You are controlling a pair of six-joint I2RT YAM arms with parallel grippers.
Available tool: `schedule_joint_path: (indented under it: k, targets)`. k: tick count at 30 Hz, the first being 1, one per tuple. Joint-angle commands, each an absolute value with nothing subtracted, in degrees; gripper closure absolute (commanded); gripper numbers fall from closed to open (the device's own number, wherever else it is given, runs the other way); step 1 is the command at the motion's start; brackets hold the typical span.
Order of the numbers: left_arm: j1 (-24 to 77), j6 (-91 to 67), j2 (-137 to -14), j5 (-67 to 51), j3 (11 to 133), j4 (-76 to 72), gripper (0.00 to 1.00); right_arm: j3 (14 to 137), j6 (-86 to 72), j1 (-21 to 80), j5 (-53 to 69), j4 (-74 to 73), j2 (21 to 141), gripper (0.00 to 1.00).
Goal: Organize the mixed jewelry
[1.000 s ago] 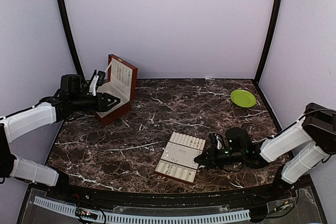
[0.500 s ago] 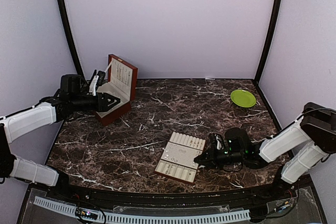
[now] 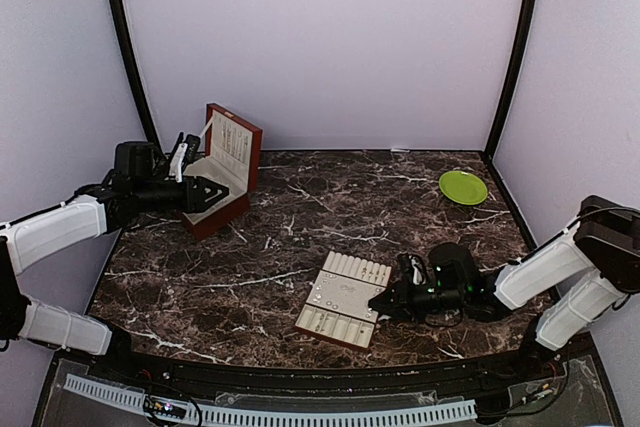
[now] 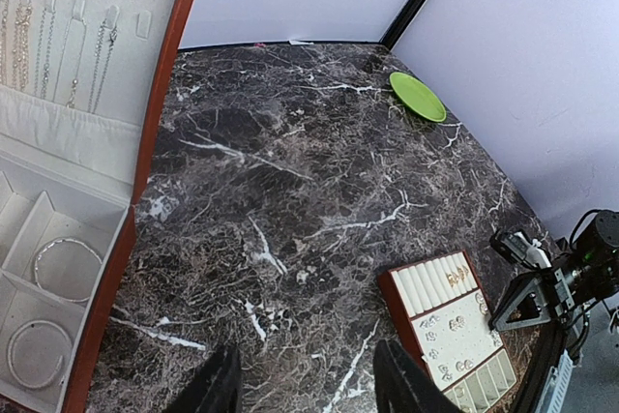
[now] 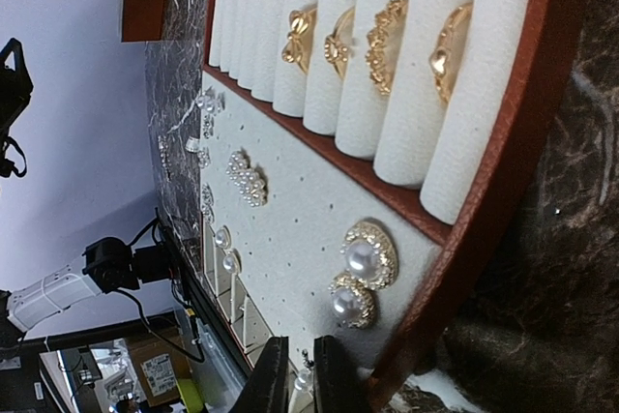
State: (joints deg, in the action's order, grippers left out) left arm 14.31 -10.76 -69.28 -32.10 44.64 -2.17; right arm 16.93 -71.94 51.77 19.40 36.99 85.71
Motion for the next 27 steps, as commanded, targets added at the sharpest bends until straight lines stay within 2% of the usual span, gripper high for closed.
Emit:
schedule_joint_path:
  k: [1, 13, 18, 27]
  targets:
    - [13.89, -10.81, -67.25, -32.48, 44.21, -3.94, 0.51, 17.44, -70.60, 52.08, 17.23, 32.78, 84.18, 0.87]
    - [13.89, -10.73, -66.45, -31.88, 43.99, -4.04, 0.51, 18.73, -66.07, 50.52, 15.04, 24.45, 78.11, 0.82]
    - [13.89, -10.83, -66.49, -31.91, 44.03, -4.12, 0.51, 24.45, -58.73, 50.54, 15.54, 14.79, 77.46, 0.87]
    - [13.89, -10.79, -66.35, -31.85, 43.95, -4.03, 0.51, 23.77, -59.31, 51.30, 20.13, 19.69, 79.54, 0.91]
